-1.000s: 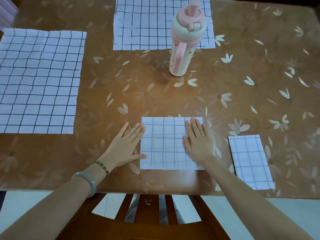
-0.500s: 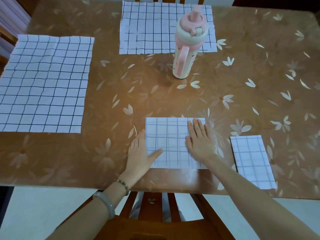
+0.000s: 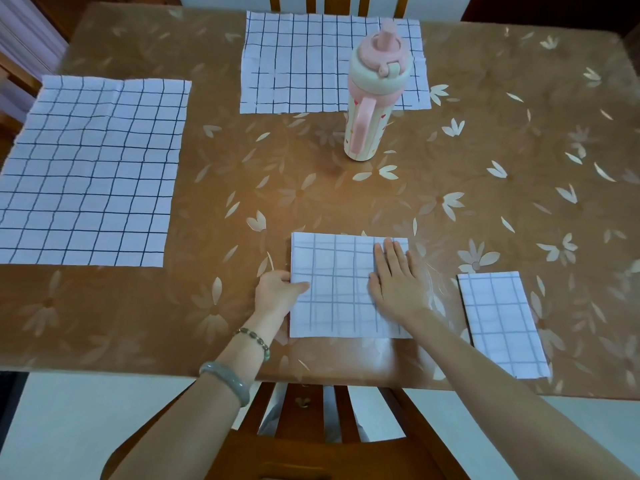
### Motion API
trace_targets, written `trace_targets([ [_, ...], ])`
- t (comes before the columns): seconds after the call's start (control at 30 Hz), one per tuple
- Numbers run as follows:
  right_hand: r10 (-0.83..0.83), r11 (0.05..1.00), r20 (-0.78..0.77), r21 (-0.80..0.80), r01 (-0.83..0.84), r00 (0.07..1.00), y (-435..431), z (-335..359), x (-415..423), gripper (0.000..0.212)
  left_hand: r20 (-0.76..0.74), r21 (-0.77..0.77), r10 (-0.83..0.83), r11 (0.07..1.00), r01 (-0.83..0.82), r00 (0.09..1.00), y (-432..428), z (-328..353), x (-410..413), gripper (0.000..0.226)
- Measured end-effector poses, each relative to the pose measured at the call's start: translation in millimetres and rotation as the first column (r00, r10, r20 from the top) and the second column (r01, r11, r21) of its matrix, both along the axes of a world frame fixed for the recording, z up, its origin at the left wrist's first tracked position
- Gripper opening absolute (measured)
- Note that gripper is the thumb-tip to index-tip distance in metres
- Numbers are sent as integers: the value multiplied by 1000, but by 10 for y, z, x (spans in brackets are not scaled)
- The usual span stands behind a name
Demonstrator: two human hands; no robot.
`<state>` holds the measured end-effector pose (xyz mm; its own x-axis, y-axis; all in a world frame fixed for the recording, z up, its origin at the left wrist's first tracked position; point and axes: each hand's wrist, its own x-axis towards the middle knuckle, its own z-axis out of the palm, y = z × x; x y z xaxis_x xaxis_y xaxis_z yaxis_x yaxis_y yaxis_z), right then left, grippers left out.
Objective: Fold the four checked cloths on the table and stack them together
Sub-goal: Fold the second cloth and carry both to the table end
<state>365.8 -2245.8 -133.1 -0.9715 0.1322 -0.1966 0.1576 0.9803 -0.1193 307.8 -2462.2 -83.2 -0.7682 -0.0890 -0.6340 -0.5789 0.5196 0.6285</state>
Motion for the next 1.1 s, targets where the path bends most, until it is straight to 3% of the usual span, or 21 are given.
trace_targets([
  [0.13,0,999,3,-43,0,1000,-163,14,-25,60,11,43,69,997,-69,998,-247,15,-101,7],
  [0.37,86,995,37,-46,-84,996,-576,49,-151,60,-11,-63,54,997,-54,999,-732,48,-189,8],
  [0.53,169,984,-124,-29,-173,978,-708,137,-200,53,-18,-62,63,996,-64,998,-777,27,-113,7],
  [0.63,174,963,-218,-165,-212,960,-904,224,-174,44,-20,-48,79,996,-80,997,-792,-6,-123,9],
  [0.77,132,945,51,-308,-110,990,-982,306,-116,43,-27,-42,58,997,-59,998,-800,-4,-127,10],
  [0.93,109,918,241,-398,-5,964,-905,402,-140,66,-66,-14,-34,999,33,997,-837,-32,-73,15],
  [1.0,115,914,319,-404,25,941,-913,422,-179,84,-63,19,-144,989,145,988,-910,-29,11,30],
  [1.1,133,922,369,-386,22,920,-932,435,-223,100,-19,87,-335,938,336,942,-1050,15,147,71],
])
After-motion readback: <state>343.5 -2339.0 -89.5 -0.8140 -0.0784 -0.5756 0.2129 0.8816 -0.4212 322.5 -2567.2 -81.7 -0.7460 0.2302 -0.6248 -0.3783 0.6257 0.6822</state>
